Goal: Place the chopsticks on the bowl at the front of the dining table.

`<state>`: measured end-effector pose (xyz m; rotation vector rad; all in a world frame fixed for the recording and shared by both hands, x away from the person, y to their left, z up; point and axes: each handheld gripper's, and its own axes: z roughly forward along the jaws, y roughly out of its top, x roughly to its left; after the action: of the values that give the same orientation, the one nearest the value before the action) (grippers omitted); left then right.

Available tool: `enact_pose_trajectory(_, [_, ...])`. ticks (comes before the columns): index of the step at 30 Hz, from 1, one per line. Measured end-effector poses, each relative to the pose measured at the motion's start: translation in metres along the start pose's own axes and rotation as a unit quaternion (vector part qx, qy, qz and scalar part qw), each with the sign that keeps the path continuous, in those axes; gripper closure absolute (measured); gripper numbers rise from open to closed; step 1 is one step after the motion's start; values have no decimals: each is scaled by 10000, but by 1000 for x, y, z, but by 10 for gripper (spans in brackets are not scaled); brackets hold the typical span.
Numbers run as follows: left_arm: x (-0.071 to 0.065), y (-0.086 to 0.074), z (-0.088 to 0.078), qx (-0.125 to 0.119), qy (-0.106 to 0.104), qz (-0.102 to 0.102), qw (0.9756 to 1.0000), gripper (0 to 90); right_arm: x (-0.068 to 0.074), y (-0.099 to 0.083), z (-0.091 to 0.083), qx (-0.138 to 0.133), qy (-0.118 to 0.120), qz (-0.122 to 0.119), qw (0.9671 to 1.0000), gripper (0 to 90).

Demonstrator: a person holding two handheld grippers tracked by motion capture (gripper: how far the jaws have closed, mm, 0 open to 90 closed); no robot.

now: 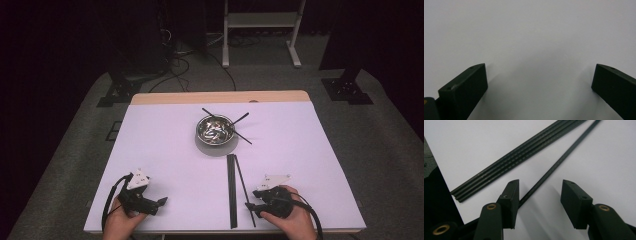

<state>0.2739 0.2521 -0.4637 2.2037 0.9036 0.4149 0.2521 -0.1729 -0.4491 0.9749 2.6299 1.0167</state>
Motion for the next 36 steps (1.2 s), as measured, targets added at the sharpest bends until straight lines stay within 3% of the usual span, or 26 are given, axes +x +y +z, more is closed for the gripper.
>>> enact_pose_trajectory(25, [0, 0, 0, 0, -1, 0, 10000, 0, -26, -16, -18, 46, -502, 243, 9984, 482])
enact_pose_trajectory(36, [0, 0, 0, 1, -1, -1, 10000, 0, -36, -20, -22, 40, -611, 357, 9975, 483])
